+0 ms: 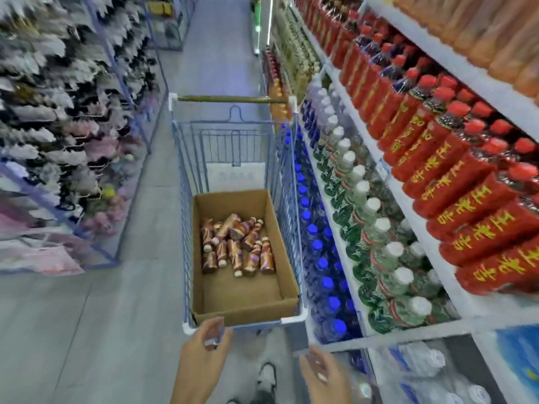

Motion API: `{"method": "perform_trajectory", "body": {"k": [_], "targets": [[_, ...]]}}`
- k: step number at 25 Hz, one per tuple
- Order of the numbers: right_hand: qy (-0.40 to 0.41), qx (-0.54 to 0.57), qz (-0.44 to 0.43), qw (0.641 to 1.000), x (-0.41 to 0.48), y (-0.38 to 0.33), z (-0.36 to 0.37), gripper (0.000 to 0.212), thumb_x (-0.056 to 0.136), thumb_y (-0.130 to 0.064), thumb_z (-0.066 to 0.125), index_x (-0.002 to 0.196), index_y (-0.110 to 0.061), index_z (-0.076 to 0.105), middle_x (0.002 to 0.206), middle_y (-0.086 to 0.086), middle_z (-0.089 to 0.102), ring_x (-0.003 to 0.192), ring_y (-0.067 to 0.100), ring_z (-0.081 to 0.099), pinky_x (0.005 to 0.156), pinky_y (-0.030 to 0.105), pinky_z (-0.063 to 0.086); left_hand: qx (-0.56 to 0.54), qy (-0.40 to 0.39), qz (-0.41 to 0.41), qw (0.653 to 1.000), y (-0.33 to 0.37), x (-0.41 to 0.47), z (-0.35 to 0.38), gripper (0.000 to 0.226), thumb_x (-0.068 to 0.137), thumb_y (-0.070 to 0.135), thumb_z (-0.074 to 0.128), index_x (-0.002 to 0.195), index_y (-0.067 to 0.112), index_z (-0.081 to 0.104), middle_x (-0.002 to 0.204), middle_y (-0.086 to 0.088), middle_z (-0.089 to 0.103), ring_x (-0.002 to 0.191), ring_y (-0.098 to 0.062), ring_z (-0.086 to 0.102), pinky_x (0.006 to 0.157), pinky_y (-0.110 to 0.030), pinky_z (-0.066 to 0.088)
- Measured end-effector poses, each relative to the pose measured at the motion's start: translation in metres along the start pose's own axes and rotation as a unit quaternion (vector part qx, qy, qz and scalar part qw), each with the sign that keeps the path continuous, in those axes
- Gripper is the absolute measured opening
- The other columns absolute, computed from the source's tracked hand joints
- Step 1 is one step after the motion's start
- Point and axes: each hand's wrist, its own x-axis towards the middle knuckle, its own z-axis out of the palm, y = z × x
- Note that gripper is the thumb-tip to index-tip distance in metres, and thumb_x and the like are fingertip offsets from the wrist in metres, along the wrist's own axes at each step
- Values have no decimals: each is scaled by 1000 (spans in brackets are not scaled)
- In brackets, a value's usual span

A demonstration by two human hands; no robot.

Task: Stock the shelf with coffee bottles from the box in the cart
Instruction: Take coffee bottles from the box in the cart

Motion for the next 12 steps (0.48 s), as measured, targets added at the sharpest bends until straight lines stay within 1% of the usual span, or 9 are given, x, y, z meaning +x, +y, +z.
{"method": "perform_trajectory", "body": {"k": [1,3,4,6,7,8,10,11,12], "targets": [[-5,12,8,1000,11,-8,4,30,80,-10,83,101,-29,70,106,3,74,106,29,69,89,23,46,6,-2,-14,1000,0,14,3,20,89,21,77,108,24,71,101,6,75,99,-12,70,75,-17,53],[-40,7,14,999,34,-22,15,29,82,-15,83,95,-36,67,106,-3,74,102,18,68,91,24,48,22,-14,-31,999,1,45,13,23,91,27,75,112,25,68,105,9,73,101,-10,69,84,-23,53],[-66,4,20,998,44,-32,20,27,83,-20,82,96,-38,67,107,-8,73,102,12,67,89,22,46,33,-25,-38,998,4,60,19,24,92,30,74,114,26,67,107,9,71,102,-9,68,88,-25,53],[-89,2,32,996,77,-47,25,25,85,-25,80,96,-42,66,105,-14,73,99,4,66,80,11,43,61,-32,-48,996,10,98,38,28,94,33,71,120,24,65,111,8,70,103,-9,66,92,-28,52],[-96,7,35,995,91,-53,28,25,85,-25,81,95,-42,66,103,-14,73,98,4,67,77,7,44,72,-33,-55,995,14,117,48,30,94,33,70,122,21,65,113,5,70,104,-12,65,94,-30,52],[-105,1,37,994,104,-60,31,26,85,-23,80,94,-42,65,103,-13,74,99,6,68,80,8,46,84,-37,-66,994,18,137,58,32,95,32,69,124,19,64,115,3,70,105,-14,65,95,-33,52],[-134,-16,35,990,126,-72,40,27,86,-19,79,94,-40,63,105,-7,74,101,13,68,94,27,52,117,-52,-100,987,23,181,78,32,96,32,66,122,15,64,118,-3,70,108,-21,65,97,-35,51],[-147,-22,38,988,136,-77,45,26,87,-18,77,97,-38,63,107,-3,73,102,16,69,98,36,53,134,-62,-122,982,24,203,87,31,96,32,64,121,13,63,119,-7,70,110,-25,64,97,-35,50],[-157,-28,40,986,145,-82,48,26,88,-18,77,101,-36,63,109,-2,73,102,18,69,98,39,53,147,-75,-140,976,24,223,97,32,96,32,63,120,11,63,119,-10,69,111,-29,63,94,-34,49]]}}
